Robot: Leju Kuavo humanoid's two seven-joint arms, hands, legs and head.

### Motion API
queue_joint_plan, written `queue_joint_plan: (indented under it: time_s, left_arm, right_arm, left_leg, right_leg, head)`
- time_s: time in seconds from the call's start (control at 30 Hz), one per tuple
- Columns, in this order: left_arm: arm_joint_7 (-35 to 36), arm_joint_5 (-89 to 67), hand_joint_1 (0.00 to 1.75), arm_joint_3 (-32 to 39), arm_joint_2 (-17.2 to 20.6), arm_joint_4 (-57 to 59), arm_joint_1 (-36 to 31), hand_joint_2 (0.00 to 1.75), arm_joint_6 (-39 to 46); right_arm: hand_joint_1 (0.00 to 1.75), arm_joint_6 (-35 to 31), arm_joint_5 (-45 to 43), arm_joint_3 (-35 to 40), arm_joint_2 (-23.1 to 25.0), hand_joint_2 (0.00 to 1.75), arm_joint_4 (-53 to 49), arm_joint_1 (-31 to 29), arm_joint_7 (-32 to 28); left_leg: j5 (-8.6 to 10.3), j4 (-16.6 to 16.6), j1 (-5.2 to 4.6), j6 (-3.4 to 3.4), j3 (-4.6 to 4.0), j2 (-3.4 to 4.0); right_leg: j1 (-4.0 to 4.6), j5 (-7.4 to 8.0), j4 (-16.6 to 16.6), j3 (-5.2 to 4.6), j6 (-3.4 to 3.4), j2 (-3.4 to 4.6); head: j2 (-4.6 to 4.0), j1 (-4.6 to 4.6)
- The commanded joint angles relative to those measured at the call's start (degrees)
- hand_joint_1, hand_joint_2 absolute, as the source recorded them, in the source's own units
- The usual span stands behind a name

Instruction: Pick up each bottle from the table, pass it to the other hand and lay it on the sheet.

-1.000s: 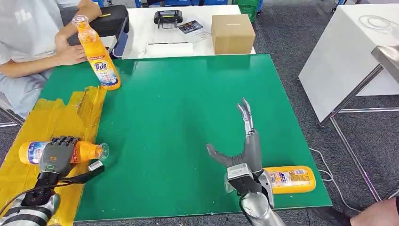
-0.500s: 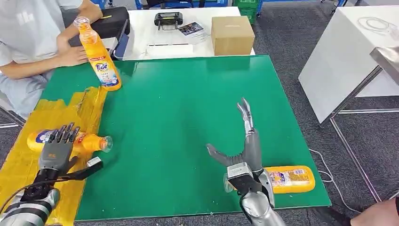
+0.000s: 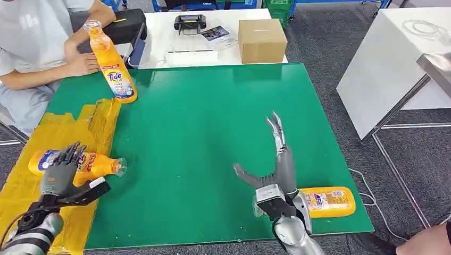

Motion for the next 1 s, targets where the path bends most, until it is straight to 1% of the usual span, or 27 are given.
queue_joint_plan:
  time_s: [0.03,0.13,0.2,0.3,0.37,0.4,0.43,0.5,0.53,0.67,0.73,0.77,0.87,0.9,0.97,1.0]
  left_arm:
    - [-8.81,25.10,0.00,7.60,-4.54,-26.52,15.86,1.75,-10.28]
    - [-8.81,36.32,0.00,5.79,-3.80,-35.44,19.92,1.75,-13.54]
    - [-8.81,41.43,0.00,4.90,-4.07,-40.45,21.56,1.75,-15.50]
    - [-8.81,45.89,0.00,5.12,-6.12,-46.82,23.14,1.75,-18.58]
    - [-8.81,46.22,0.00,5.24,-6.85,-48.14,23.55,1.75,-19.12]
    - [-8.81,47.27,0.00,5.62,-7.63,-49.92,23.84,1.75,-21.01]
    - [-8.81,47.68,0.00,5.66,-8.21,-51.13,23.96,1.75,-22.07]
    - [-8.81,47.86,0.00,5.53,-9.24,-52.19,23.83,1.75,-23.74]
    - [-8.81,48.03,0.00,5.43,-9.91,-52.30,23.44,1.75,-24.82]
    - [-8.81,48.03,0.00,5.43,-9.91,-52.30,23.44,1.75,-24.82]
    - [-8.81,48.03,0.00,5.43,-9.91,-52.30,23.44,1.75,-24.82]
    - [-8.81,47.81,0.00,5.05,-10.25,-52.36,23.08,1.75,-25.66]
    - [-8.81,45.38,0.00,0.58,-10.13,-51.87,22.34,1.75,-24.01]
    - [-8.81,45.08,0.00,-0.56,-10.01,-51.76,22.16,1.75,-23.44]
    - [-8.81,44.50,0.00,-4.12,-9.78,-51.67,21.55,1.75,-21.92]
    - [-8.81,44.74,0.00,-5.12,-9.70,-52.18,21.52,1.75,-21.78]
  right_arm:
    - [0.00,1.59,4.62,1.44,-3.88,1.75,2.84,-1.51,1.56]
    - [0.00,5.03,9.23,3.23,-7.13,1.75,2.97,-1.27,3.94]
    - [0.00,7.10,10.06,3.69,-8.64,1.75,2.79,-0.62,3.94]
    - [0.00,8.62,12.27,3.77,-11.46,1.75,1.97,0.78,4.03]
    - [0.00,9.19,12.50,3.46,-12.59,1.75,1.50,1.36,3.99]
    - [0.00,10.24,13.03,3.19,-13.67,1.75,0.92,1.95,4.26]
    - [0.00,11.16,13.35,3.05,-14.62,1.75,0.63,2.41,4.38]
    - [0.00,12.68,14.05,2.87,-16.34,1.75,0.48,2.63,4.35]
    - [0.00,14.06,14.52,3.00,-17.24,1.75,0.68,2.40,4.83]
    - [0.00,14.06,14.52,3.00,-17.24,1.75,0.68,2.40,4.83]
    - [0.00,14.06,14.52,3.00,-17.24,1.75,0.68,2.40,4.83]
    - [0.00,15.63,14.59,3.21,-18.21,1.75,0.83,2.26,5.16]
    - [0.00,19.15,12.93,2.61,-22.21,1.75,0.41,3.40,4.24]
    - [0.00,19.43,12.77,2.30,-22.83,1.75,0.22,3.72,3.94]
    - [0.00,19.70,12.54,0.68,-24.47,1.75,-1.09,5.21,3.38]
    - [0.00,19.82,12.63,0.05,-25.14,1.75,-1.88,5.97,3.27]
  left_leg:
    - [-0.14,0.01,0.02,0.10,0.04,0.13]
    - [-0.17,0.05,0.04,0.10,-0.13,0.07]
    - [-0.14,0.05,0.02,0.08,-0.31,0.03]
    - [-0.12,0.06,0.03,0.07,-0.44,-0.08]
    - [-0.11,0.04,0.01,0.08,-0.43,-0.10]
    - [-0.18,0.06,0.02,0.11,-0.34,-0.13]
    - [-0.11,0.06,0.00,0.08,-0.50,-0.20]
    - [-0.20,0.09,0.02,0.13,-0.38,-0.19]
    - [-0.09,0.05,0.00,0.08,-0.54,-0.20]
    - [-0.21,0.10,0.00,0.14,-0.35,-0.21]
    - [-0.21,0.08,0.02,0.10,-0.36,-0.10]
    - [-0.12,0.02,-0.03,0.07,-0.46,-0.16]
    - [-0.17,0.06,0.01,0.08,-0.38,-0.27]
    - [-0.09,0.03,-0.04,0.08,-0.48,-0.38]
    - [-0.12,0.04,-0.02,0.11,-0.40,-0.44]
    - [-0.05,0.03,-0.06,0.10,-0.52,-0.44]
  right_leg:
    - [0.03,-0.05,-0.13,0.05,0.02,0.07]
    - [0.07,-0.09,-0.14,-0.05,0.01,0.01]
    - [0.05,-0.08,-0.11,-0.23,0.00,-0.02]
    - [0.05,-0.07,-0.11,-0.32,0.01,-0.10]
    - [0.03,-0.07,-0.14,-0.34,0.02,-0.14]
    - [0.04,-0.13,-0.15,-0.23,0.02,-0.18]
    - [0.02,-0.09,-0.11,-0.37,0.03,-0.20]
    - [0.05,-0.14,-0.14,-0.19,0.03,-0.19]
    - [0.01,-0.06,-0.11,-0.42,0.03,-0.16]
    - [0.03,-0.16,-0.13,-0.17,0.03,-0.23]
    - [0.06,-0.13,-0.13,-0.20,-0.01,-0.09]
    - [-0.01,-0.06,-0.10,-0.35,0.01,-0.09]
    - [0.03,-0.14,-0.12,-0.21,-0.01,-0.22]
    - [-0.02,-0.10,-0.11,-0.31,0.02,-0.30]
    - [0.00,-0.14,-0.15,-0.21,0.03,-0.39]
    - [-0.06,-0.09,-0.11,-0.37,0.05,-0.36]
  head:
    - [0.00,0.02]
    - [0.00,0.00]
    - [0.00,0.00]
    - [0.00,0.00]
    - [0.00,-0.02]
    - [0.00,0.02]
    - [0.00,0.02]
    - [0.00,0.00]
    - [0.00,-0.02]
    - [0.00,-0.02]
    - [0.00,0.00]
    - [0.00,0.00]
    - [0.00,-0.02]
    - [0.00,-0.02]
    - [0.00,-0.02]
    - [0.00,-0.02]
